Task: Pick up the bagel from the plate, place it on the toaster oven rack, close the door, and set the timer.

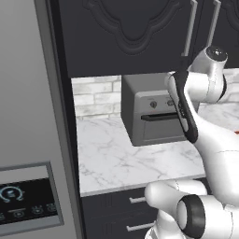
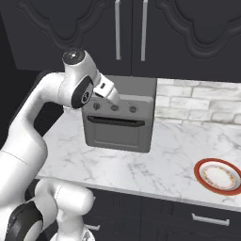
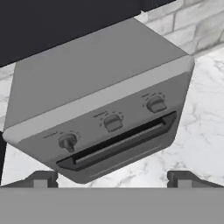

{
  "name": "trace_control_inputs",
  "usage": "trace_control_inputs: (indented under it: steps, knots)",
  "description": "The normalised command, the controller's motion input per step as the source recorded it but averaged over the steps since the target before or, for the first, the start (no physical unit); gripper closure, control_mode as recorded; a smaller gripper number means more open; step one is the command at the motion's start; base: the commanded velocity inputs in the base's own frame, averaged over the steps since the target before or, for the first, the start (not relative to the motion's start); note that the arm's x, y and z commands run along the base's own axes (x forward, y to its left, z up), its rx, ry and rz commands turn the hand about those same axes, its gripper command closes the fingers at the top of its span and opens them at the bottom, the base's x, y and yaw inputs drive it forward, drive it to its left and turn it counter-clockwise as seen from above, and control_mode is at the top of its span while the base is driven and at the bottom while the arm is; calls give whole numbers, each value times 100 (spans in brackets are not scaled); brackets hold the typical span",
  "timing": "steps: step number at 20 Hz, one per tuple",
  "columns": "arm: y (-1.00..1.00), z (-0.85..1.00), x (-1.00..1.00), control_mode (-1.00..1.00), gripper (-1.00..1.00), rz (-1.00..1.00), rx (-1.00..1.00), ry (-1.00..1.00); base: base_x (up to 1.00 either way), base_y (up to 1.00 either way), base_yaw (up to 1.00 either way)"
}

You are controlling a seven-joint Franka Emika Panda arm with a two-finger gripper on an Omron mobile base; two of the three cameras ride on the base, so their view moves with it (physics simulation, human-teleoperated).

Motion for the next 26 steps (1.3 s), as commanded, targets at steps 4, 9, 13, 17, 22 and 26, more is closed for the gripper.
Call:
trace_control_inputs:
  steps: [4, 9, 13, 17, 22, 26]
  knots:
    - [39, -68, -8, -100, -100, 0, -7, 0, 0, 0, 0]
    - [34, -46, 3, -100, -100, 0, 0, 0, 0, 0, 0]
    - [60, -1, 26, -100, -100, 0, -5, 0, 0, 0, 0]
    - [29, 0, 38, -100, -100, 0, -9, 1, 0, 0, 0]
    - [0, 0, 35, -100, -100, 0, -10, 8, 0, 0, 0]
    - [-1, 0, 19, -100, -100, 0, -7, 13, 0, 0, 0]
